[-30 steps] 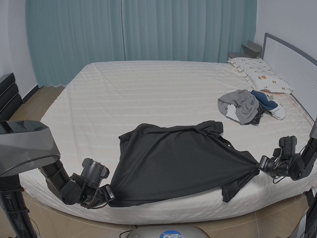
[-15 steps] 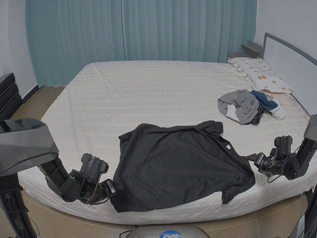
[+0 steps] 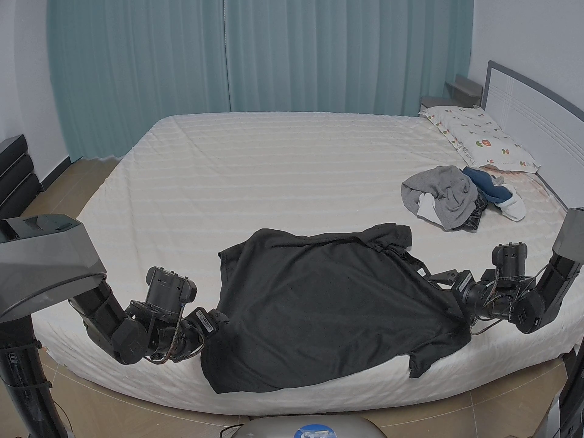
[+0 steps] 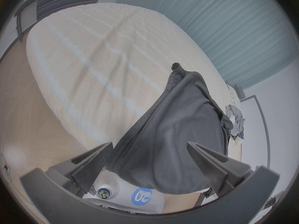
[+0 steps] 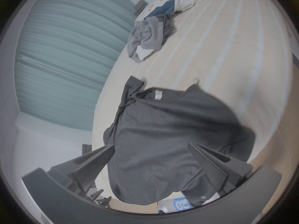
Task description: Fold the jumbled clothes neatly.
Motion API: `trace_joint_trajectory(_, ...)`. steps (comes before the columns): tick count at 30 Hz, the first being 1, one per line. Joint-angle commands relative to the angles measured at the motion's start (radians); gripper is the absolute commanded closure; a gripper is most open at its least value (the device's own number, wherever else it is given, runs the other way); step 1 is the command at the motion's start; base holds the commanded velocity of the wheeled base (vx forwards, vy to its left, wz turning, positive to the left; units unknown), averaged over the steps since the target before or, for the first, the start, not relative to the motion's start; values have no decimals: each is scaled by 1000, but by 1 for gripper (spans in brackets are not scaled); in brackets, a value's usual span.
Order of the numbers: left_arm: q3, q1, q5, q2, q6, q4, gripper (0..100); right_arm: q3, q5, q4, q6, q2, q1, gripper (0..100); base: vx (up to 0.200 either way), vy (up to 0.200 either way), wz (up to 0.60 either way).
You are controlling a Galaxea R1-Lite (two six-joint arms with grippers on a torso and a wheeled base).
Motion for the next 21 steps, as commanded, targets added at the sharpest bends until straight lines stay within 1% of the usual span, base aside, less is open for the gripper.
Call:
trace_joint_trajectory(1,-6,5,-11,5,-4,-2,0,11,13,-10,23,5,42,0,200,0,0)
trace_joint_trajectory(8,-12,5,-22,8,-8,-7,0,12,13,-27,25,57,54,0,200,0,0)
trace_joint_trajectory(16,-34,8,-11,11,-25,-54,0,11,11,-32,30,82,61,0,0,0,0)
trace_joint_trajectory(18,-65,15,-2,11,-54,-59,0,8,11,-35,40,98,70,0,0,0,0)
trace_joint_trajectory(21,-100,30,-1,12,-56,-58,0,8,7,-44,56,108,76,0,0,0,0)
